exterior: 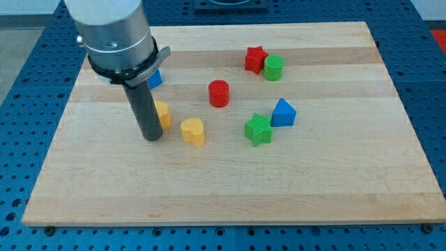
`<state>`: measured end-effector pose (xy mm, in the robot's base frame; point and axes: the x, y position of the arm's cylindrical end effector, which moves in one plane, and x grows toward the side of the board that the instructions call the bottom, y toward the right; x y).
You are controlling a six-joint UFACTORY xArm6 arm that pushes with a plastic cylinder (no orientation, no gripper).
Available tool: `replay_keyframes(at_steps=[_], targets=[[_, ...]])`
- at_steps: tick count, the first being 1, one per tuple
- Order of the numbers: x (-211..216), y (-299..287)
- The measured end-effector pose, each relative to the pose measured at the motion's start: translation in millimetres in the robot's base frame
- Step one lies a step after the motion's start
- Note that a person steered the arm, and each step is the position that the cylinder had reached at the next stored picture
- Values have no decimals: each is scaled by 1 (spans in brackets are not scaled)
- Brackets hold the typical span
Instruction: Slide the yellow hexagon to the top left
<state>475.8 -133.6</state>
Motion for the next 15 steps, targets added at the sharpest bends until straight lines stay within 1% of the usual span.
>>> replay_keyframes(at_steps=[3, 5, 7, 8, 9, 11, 15], targets=[[-83, 0], [-131, 1], [-146, 52], [-166, 69], [-173, 66], [-188, 19], [-248, 17]])
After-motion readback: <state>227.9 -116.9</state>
